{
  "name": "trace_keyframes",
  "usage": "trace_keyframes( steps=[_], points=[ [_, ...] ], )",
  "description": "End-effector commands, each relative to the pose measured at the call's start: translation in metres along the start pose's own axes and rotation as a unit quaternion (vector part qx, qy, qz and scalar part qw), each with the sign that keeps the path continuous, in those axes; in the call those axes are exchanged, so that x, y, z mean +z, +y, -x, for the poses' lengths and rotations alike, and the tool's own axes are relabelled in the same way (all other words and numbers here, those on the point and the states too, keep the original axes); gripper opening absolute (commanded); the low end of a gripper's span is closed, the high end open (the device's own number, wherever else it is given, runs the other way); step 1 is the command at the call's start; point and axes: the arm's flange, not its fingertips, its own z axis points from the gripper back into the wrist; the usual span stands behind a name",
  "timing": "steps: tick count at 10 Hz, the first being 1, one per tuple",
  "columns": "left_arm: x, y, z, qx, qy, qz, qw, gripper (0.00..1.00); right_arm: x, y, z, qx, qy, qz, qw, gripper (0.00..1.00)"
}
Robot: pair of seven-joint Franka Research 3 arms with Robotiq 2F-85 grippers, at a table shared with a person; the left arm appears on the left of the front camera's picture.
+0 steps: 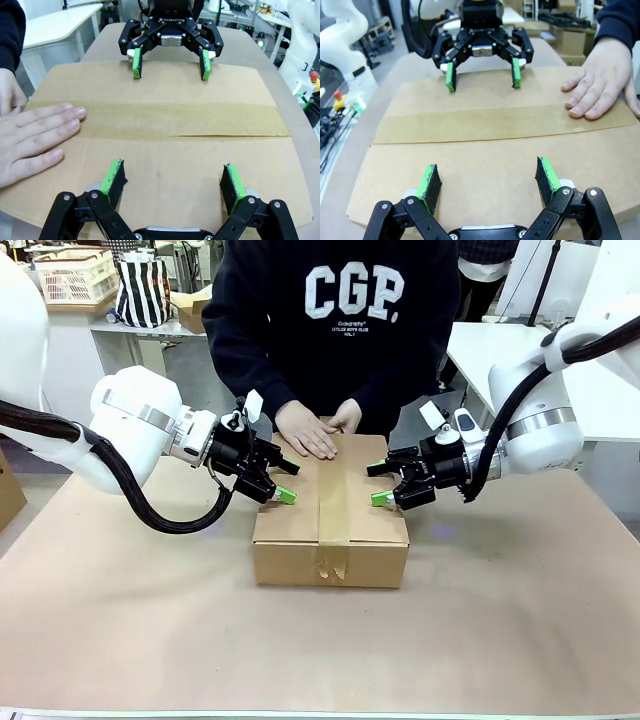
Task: Pack the gift set into the box.
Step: Press and hold the closed box until the human finishes sealing it.
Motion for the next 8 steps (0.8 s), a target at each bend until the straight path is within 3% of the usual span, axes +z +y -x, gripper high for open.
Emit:
trace_keyframes(
  steps=[1,8],
  points=[
    [-0.0013,-0.0006,0.0048,0.0,0.002,0.001,1.0,1.0,-0.0001,0.0003,0.0029,-0.002,0.003,0.001,1.0,1.0],
    [-0.0013,-0.0006,0.0048,0.0,0.002,0.001,1.0,1.0,-0.0001,0.0003,0.0029,-0.002,0.003,0.001,1.0,1.0]
  ],
)
